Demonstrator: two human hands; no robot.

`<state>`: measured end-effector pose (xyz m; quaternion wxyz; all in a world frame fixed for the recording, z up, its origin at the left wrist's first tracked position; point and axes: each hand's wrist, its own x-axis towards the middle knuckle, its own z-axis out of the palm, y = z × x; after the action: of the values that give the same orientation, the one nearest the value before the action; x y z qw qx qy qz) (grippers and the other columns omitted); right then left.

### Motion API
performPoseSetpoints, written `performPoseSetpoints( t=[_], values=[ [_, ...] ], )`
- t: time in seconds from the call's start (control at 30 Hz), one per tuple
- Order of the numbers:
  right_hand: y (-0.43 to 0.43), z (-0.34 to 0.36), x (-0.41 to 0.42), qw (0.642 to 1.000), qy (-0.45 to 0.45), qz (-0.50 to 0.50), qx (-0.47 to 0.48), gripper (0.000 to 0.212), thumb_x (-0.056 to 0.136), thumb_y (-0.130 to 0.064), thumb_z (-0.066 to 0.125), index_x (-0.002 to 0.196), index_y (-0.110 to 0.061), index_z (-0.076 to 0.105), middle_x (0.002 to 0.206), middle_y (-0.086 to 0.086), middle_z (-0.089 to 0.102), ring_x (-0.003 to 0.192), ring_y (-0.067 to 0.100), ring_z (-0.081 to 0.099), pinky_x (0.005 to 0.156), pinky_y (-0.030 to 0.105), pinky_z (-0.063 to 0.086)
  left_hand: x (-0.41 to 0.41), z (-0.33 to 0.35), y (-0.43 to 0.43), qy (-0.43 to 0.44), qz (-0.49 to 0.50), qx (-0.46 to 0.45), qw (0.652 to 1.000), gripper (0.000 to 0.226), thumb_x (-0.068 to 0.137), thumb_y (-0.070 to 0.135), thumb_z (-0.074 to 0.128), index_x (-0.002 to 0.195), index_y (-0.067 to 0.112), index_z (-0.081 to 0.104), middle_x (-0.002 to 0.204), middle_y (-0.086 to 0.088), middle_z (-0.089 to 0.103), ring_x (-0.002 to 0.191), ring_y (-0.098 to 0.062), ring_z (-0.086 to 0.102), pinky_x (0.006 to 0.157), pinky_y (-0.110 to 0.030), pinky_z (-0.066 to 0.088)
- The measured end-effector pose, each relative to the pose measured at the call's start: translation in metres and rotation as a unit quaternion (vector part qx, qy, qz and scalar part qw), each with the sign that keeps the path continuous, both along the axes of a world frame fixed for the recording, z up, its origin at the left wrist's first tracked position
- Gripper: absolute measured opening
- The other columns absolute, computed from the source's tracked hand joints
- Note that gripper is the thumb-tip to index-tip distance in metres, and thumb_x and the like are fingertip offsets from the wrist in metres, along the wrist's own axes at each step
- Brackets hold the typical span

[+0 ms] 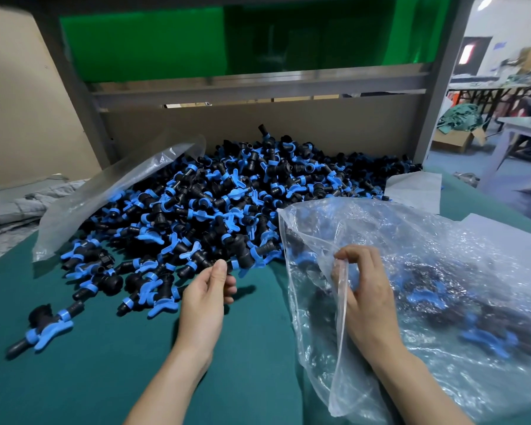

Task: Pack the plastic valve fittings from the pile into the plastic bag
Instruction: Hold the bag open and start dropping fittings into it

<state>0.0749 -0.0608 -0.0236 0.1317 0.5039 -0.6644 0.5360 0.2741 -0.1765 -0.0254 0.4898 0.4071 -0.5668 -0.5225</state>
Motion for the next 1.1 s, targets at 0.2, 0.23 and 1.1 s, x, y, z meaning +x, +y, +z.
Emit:
performPoseSetpoints(
  t=[0.2, 0.23, 1.1],
  values=[
    [0.0, 0.0, 0.0, 1.0, -0.002, -0.002, 0.006, 0.015, 0.094, -0.014, 0.06, 0.106, -0.021, 0.056, 0.104, -0.013, 0.048, 0.093, 0.003, 0.051, 0.079, 0.015, 0.04, 0.001, 0.002, -0.002, 0.111, -0.03, 0.122, 0.986, 0.039, 0.091, 0.045, 0.056, 0.092, 0.008, 0.066, 0.069, 0.004, 0.065, 0.063, -0.008, 0.059, 0.063, -0.026, 0.051],
    [0.0, 0.0, 0.001, 1.0, -0.002, -0.003, 0.006, 0.015, 0.094, -0.014, 0.06, 0.106, -0.021, 0.056, 0.104, -0.014, 0.048, 0.093, 0.001, 0.051, 0.079, 0.015, 0.04, 0.001, 0.003, -0.003, 0.14, -0.037, 0.152, 0.978, 0.038, 0.093, 0.043, 0.056, 0.095, 0.007, 0.066, 0.068, 0.004, 0.064, 0.061, -0.008, 0.06, 0.06, -0.023, 0.052],
    [0.0, 0.002, 0.002, 1.0, -0.001, 0.008, -0.002, 0.016, 0.094, -0.014, 0.059, 0.105, -0.024, 0.053, 0.103, -0.013, 0.048, 0.093, 0.008, 0.053, 0.081, 0.028, 0.046, -0.001, 0.004, -0.003, 0.156, -0.019, 0.149, 0.976, 0.017, 0.101, 0.018, 0.052, 0.101, 0.014, 0.069, 0.079, 0.006, 0.067, 0.072, -0.006, 0.057, 0.071, -0.025, 0.048]
  ],
)
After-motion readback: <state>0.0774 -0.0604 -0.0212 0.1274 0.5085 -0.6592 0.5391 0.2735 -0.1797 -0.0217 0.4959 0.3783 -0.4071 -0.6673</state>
